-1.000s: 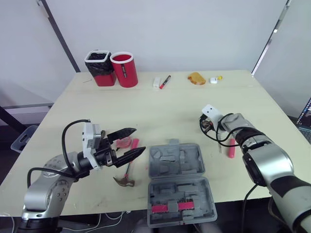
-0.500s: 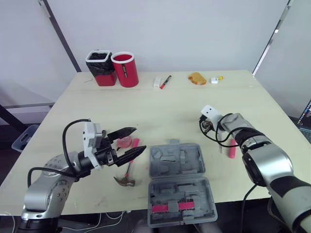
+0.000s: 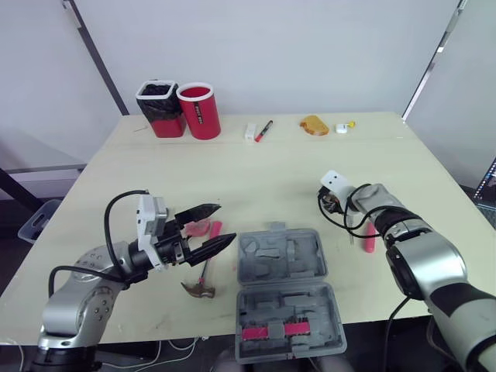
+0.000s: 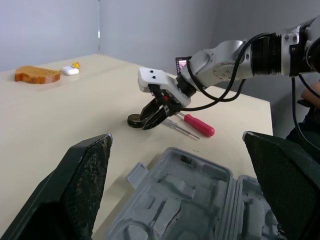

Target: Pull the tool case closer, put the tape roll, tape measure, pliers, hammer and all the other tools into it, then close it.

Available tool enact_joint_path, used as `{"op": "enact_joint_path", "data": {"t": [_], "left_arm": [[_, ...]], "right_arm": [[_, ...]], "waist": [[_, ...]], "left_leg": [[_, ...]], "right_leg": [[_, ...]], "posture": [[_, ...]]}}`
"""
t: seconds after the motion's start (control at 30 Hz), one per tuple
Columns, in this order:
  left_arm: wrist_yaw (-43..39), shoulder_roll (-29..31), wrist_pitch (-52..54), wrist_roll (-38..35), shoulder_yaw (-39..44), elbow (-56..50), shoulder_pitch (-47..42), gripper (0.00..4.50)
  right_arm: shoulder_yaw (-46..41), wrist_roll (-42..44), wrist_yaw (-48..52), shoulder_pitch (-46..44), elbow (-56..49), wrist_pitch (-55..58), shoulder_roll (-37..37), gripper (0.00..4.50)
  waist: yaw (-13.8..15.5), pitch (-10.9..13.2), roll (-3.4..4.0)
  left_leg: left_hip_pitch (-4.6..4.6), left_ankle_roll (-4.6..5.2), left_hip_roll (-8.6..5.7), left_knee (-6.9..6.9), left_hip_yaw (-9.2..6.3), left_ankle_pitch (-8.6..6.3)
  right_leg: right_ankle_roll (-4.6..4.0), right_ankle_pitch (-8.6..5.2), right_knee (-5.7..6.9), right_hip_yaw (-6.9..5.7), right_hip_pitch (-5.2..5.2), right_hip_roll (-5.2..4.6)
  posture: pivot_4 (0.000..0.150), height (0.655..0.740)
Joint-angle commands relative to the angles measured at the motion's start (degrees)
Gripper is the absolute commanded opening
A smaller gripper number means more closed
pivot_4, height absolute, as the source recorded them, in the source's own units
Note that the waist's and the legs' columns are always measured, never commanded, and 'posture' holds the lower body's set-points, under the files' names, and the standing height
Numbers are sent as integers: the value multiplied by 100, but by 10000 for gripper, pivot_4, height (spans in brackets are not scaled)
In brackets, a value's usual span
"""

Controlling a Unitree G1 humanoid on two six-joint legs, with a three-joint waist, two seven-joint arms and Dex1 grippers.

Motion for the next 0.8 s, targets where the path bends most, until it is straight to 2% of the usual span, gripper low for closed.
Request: {"op": "enact_joint_path", "data": {"t": [0.03,0.1,0.2,0.23,0.5,0.8], "left_arm": [[4,61,-49,-36,117,-210,-13,45000],[13,83,-52,-33,146,-250,25,45000],[60,91,-42,-50,197,-306,78,45000],[65,91,-41,-55,207,-324,103,45000],[68,55,-9,-152,251,-425,200,45000],[-107,43,33,-269,115,-326,100,45000]], "right_arm": [[-99,2,-72,10,2,42,5,15546],[-122,5,-111,60,21,109,36,15546],[-150,-6,-119,85,22,145,41,2866],[-170,3,-129,78,14,131,27,1251],[-131,-3,358,-18,-70,29,-183,1251],[199,-35,2349,-200,-678,146,-498,1251]], "waist": [[0,0,0],[0,0,0],[1,0,0],[1,-1,-1],[14,0,0],[1,3,4]], "left_leg": [[0,0,0,0,0,0],[0,0,0,0,0,0],[0,0,0,0,0,0],[0,0,0,0,-1,0],[2,0,-1,0,-2,0],[2,0,0,-1,-1,0]], "right_leg": [[0,0,0,0,0,0],[0,0,0,0,0,0],[0,0,0,0,0,0],[0,0,0,0,1,0],[0,0,-2,0,3,0],[0,0,-3,0,2,0]], "posture": [[1500,7400],[1500,7400],[1500,7400],[1500,7400],[1500,7400],[1500,7400]]}}
